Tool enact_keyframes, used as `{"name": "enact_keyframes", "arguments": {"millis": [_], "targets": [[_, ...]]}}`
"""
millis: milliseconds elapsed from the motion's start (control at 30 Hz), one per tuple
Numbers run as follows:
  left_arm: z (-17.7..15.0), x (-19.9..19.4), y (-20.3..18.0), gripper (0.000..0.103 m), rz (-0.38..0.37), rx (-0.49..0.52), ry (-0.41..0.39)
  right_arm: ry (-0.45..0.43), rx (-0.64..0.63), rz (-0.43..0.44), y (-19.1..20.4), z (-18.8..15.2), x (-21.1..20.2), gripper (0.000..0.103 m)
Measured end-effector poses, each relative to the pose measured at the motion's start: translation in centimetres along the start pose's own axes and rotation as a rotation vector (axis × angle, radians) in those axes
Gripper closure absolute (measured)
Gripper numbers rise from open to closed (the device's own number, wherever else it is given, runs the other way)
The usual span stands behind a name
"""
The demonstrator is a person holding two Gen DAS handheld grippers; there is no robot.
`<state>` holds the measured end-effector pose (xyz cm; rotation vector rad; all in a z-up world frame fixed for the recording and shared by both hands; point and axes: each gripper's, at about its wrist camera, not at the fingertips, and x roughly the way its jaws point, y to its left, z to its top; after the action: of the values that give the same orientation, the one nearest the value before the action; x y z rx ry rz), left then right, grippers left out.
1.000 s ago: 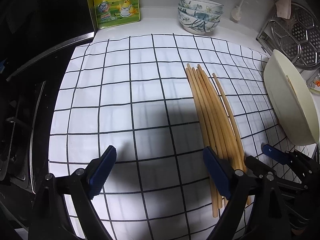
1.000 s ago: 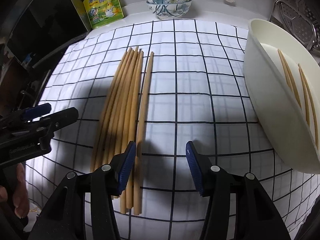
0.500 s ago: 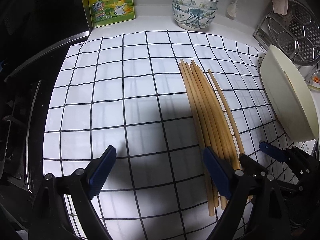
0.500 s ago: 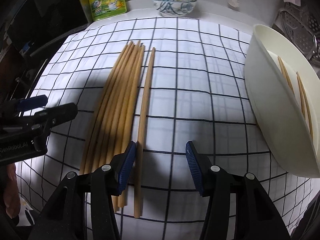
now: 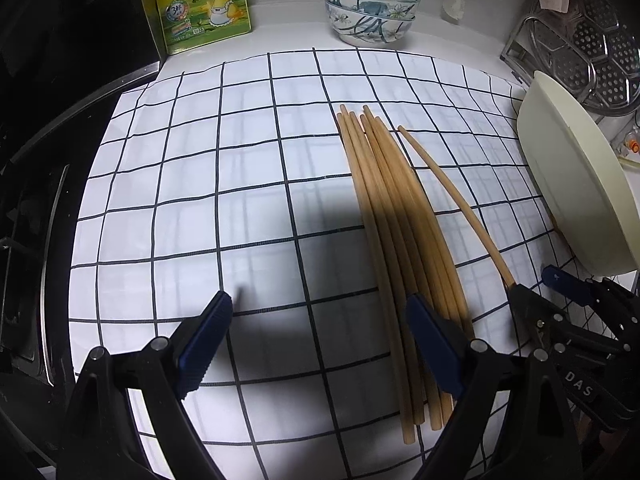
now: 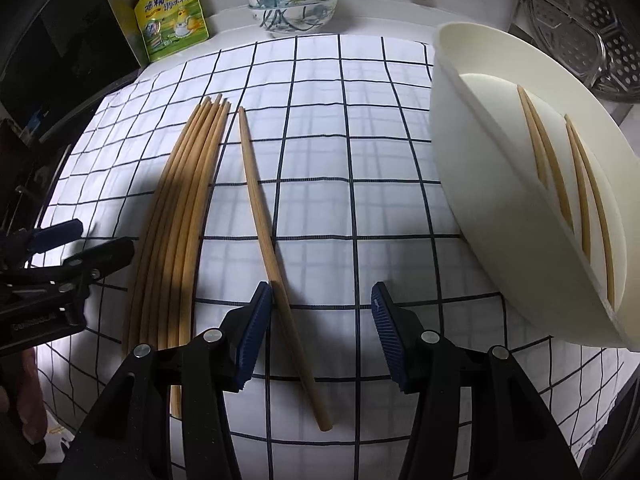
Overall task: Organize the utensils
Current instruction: 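Position the right tool's open fingers over a single loose chopstick, then close the left tool on a wooden chopstick while the right tool grasps another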
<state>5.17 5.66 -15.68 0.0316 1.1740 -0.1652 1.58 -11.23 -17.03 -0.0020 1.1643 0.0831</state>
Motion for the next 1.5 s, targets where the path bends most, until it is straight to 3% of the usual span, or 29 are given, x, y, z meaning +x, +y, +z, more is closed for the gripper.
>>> {"name": "enact_keyframes", "arguments": {"millis": [633, 900, 1000, 1167, 1200, 1367, 1400, 1500], "targets": [[0.4, 1.4, 0.0, 0.015, 0.084, 0.008, 0.003, -0.014, -0.027, 0.014, 0.3, 0.6, -0.1, 0.053], [1.9, 2.0, 0.5, 0.018, 0.08, -0.029, -0.016, -0.015, -0.077, 0.003, 0.8, 1.2, 0.8, 0.053], [2.2, 2.0, 0.2, 0.025, 0.08, -0.03, -0.031, -0.019, -0.101, -0.006, 1.1, 1.5, 1.2, 0.053], [2.2, 1.7, -0.9, 0.05, 0.067, -0.007, -0.059, -0.044, -0.142, -0.015, 1.6, 1.6, 1.4, 0.053], [2.2, 1.7, -1.1, 0.053, 0.063, -0.004, -0.065, -0.047, -0.149, -0.015, 1.7, 1.6, 1.4, 0.056], [1.9, 1.3, -1.2, 0.093, 0.049, -0.017, -0.063, -0.055, -0.212, -0.01, 2.8, 1.7, 1.3, 0.076], [1.8, 1.3, -1.3, 0.095, 0.04, -0.021, -0.059, -0.054, -0.221, -0.005, 3.0, 1.7, 1.4, 0.085], [1.5, 1.2, -1.2, 0.096, 0.023, -0.036, -0.053, -0.041, -0.233, 0.02, 3.3, 1.9, 1.4, 0.094]]}}
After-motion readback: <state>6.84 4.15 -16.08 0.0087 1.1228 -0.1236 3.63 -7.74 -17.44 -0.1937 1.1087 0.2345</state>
